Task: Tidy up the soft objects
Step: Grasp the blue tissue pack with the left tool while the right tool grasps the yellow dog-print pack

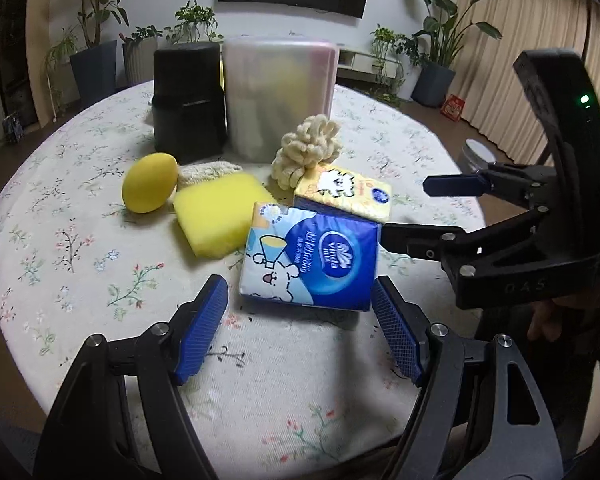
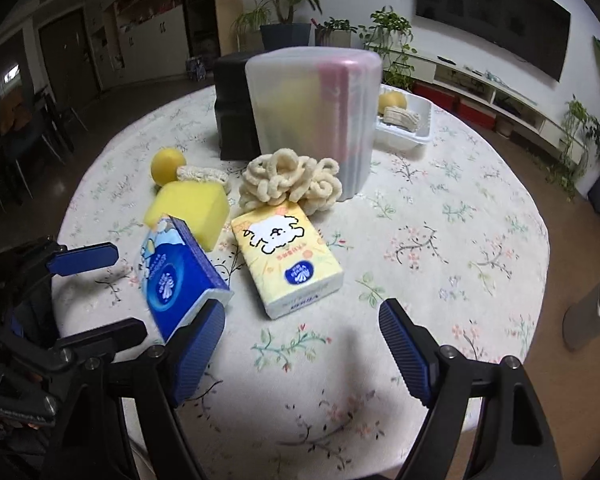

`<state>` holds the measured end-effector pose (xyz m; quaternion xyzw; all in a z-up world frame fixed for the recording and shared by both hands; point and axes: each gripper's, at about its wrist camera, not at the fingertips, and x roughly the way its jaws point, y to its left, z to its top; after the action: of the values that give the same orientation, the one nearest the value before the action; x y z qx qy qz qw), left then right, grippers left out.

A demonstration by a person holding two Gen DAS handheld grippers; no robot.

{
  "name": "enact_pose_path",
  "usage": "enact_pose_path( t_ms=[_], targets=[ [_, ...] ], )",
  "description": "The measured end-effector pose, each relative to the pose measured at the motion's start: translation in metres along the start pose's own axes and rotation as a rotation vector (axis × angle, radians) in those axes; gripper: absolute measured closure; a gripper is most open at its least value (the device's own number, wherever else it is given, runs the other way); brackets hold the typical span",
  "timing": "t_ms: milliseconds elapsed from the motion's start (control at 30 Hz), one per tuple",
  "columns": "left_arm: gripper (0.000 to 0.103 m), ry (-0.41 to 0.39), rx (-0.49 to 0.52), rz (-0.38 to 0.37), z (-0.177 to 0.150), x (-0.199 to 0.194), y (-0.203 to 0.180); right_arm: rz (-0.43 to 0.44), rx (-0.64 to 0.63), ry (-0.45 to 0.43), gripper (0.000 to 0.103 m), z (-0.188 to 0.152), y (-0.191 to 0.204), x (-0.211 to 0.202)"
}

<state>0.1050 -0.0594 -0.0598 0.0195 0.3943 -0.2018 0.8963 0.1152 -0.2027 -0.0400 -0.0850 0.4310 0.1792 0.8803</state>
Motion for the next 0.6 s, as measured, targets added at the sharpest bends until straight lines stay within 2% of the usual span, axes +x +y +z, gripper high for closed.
enact_pose_path(
  t_ms=[67,167,367,600],
  targets=[
    [0.03,0.014,0.001,-0.004,0.0,0.006,0.001,-0.005,-0.017,0.005,0.021,0.002,0.001,0.004],
    [0.023,0.021,-0.013,-0.015,0.001,0.012,0.002,-0.01,-0.032,0.013,0.021,0.004,-0.001,0.01],
    [0.023,0.009,0.011,-0.025,0.006,0.011,-0.007,0.008,-0.053,0.038,0.021,0.009,-0.009,0.02],
    [0.02,0.056,0.007,0.021,0.007,0.025,-0.007,0.023,-0.109,0.044,0.021,0.015,-0.006,0.03]
  ],
)
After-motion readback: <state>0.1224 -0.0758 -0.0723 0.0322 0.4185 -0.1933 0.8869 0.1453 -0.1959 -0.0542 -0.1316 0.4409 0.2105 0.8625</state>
